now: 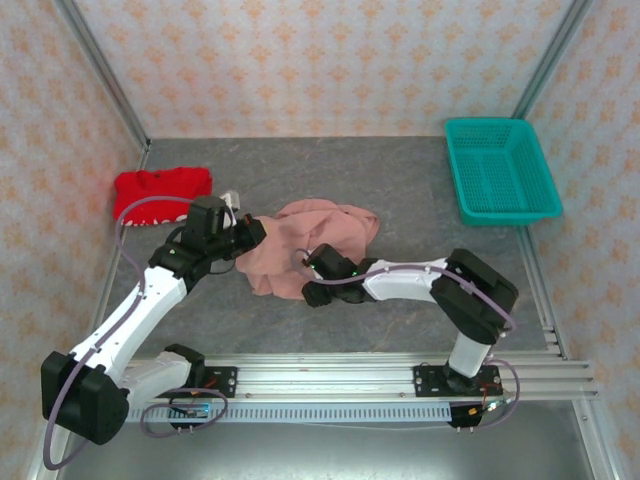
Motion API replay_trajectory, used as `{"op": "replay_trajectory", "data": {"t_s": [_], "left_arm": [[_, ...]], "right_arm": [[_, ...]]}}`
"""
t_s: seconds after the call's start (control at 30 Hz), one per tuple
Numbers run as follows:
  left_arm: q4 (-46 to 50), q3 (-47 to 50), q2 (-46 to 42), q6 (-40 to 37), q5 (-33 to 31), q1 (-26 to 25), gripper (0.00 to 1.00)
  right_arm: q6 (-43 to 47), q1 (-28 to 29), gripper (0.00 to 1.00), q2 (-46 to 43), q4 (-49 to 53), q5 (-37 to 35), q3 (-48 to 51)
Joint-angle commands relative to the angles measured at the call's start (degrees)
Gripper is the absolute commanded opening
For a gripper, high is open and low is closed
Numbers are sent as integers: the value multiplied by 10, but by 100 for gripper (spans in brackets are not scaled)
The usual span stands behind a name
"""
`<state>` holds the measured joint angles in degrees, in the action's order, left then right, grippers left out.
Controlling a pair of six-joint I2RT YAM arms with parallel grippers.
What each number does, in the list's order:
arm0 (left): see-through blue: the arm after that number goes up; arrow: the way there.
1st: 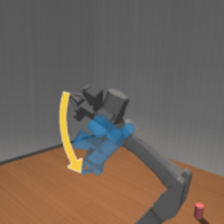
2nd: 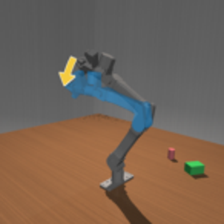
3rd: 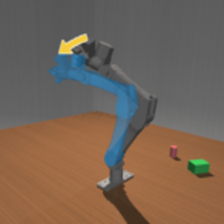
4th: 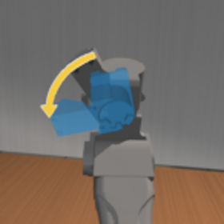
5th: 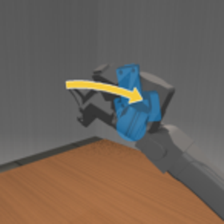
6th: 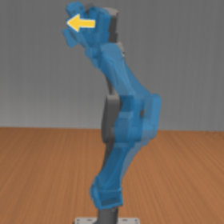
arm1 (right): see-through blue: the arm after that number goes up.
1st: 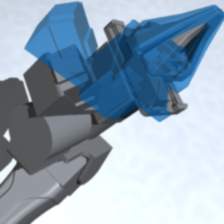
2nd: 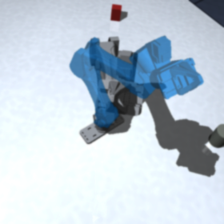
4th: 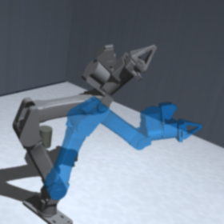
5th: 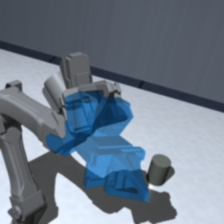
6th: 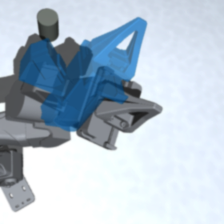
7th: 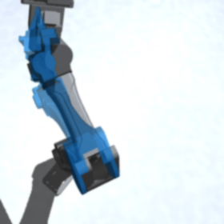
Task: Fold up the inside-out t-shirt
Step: Adjust the T-shirt at the center of the table.
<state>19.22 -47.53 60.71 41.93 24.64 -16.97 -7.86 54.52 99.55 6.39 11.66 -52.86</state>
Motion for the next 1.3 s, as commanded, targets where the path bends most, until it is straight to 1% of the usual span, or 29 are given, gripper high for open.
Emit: {"op": "replay_trajectory", "data": {"t_s": [0.0, 0.03, 0.1, 0.17, 0.23, 0.33, 0.37, 0.43, 0.5, 0.57, 0.63, 0.7, 0.77, 0.83, 0.87, 0.9, 0.97, 1.0, 1.07, 1.13, 1.27], "left_arm": [[16, -6, -3, -17, -7, 4, 0], [21, -8, -5, -21, -11, 4, 0], [31, -15, -9, -28, -19, 4, 0], [39, -22, -14, -34, -19, 4, 0], [55, -34, -23, -41, -18, 5, 0], [72, -45, -44, -47, -27, 9, 0], [74, -43, -52, -47, -33, 9, 0], [75, -33, -59, -46, -48, 9, 0], [78, -13, -53, -46, -63, 9, 0], [73, 12, -38, -48, -72, 8, 1], [60, 38, -12, -52, -79, 9, 6], [47, 57, 16, -61, -83, 9, 12], [42, 69, 39, -72, -94, 9, 23], [45, 78, 45, -82, -110, 5, 39], [46, 82, 39, -88, -119, 0, 44], [45, 86, 29, -94, -127, -12, 49], [41, 86, 13, -108, -140, -51, 59], [36, 85, 11, -110, -157, -88, 65], [26, 74, 29, -134, -192, -149, 72], [35, 43, 80, -151, -223, -193, 73], [64, -19, 184, -187, -284, -234, 72]], "right_arm": [[34, -6, 10, -29, 21, -66, -25], [39, -11, 0, -57, 34, -70, -20], [46, -34, 0, -127, 62, -72, -5], [50, -73, 0, -215, 107, -60, 9], [53, -126, 0, -320, 164, -46, 14], [55, -203, 0, -445, 228, -9, 5], [55, -224, 0, -471, 247, -4, -2], [59, -251, 0, -492, 278, 1, -15], [57, -262, 0, -489, 295, -9, -15], [44, -268, 0, -471, 292, -11, -1], [27, -269, 0, -438, 274, -3, 14], [11, -270, 0, -400, 255, -9, 23], [5, -271, 0, -354, 244, -22, 22], [13, -275, 0, -301, 253, -44, 5], [16, -275, 0, -282, 259, -54, -1], [20, -274, 0, -268, 265, -62, -6], [21, -274, 0, -255, 265, -59, -1], [20, -275, 0, -257, 261, -55, 4], [17, -275, 0, -264, 255, -49, 12], [18, -275, 0, -267, 255, -48, 12], [23, -275, 0, -269, 257, -48, 8]]}}
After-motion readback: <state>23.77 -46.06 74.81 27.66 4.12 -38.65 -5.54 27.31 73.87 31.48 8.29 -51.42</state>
